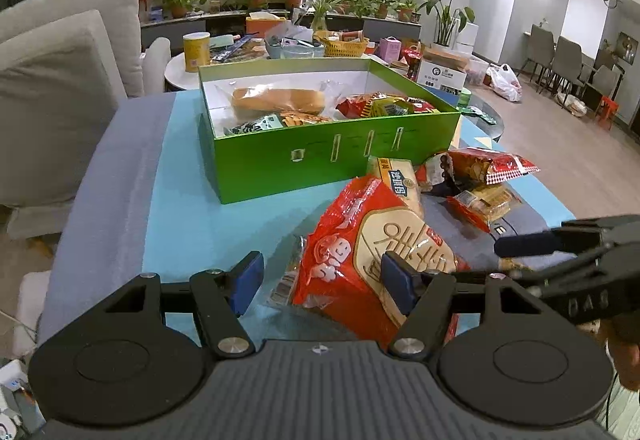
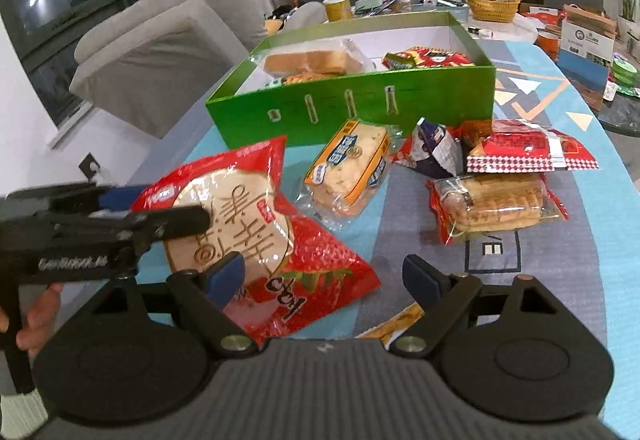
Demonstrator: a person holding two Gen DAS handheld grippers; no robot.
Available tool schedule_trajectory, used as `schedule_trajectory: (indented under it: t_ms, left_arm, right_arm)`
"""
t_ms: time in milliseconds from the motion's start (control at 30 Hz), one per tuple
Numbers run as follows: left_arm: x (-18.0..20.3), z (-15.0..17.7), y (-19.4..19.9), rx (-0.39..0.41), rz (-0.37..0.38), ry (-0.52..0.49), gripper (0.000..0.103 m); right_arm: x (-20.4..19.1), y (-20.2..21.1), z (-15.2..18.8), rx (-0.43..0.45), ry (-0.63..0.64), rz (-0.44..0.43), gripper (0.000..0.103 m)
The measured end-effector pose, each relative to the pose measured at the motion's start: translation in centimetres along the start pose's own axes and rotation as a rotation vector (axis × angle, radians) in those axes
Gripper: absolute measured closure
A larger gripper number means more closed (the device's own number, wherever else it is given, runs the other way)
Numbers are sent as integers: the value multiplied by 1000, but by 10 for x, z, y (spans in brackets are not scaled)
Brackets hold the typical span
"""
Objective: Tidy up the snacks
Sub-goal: 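Move the right tool to the large red cracker bag on the table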
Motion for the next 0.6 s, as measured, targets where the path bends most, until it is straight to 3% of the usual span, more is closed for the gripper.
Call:
schedule_trajectory:
  t_ms: [600]
  left_arm:
    - [9, -4, 5, 21, -13, -60, 41]
  right_arm:
    - [0, -6, 9, -35, -71, -24, 55]
Point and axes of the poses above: each gripper's, at about its wrist camera, not at the fingertips, and y roughly against the way its jaws point, x to its right, z to its underside, the point moved 10 cm from there along -y, roughly the way its jaws point, and after that the axes turned 13 degrees about -y, right-handed, at the moved point
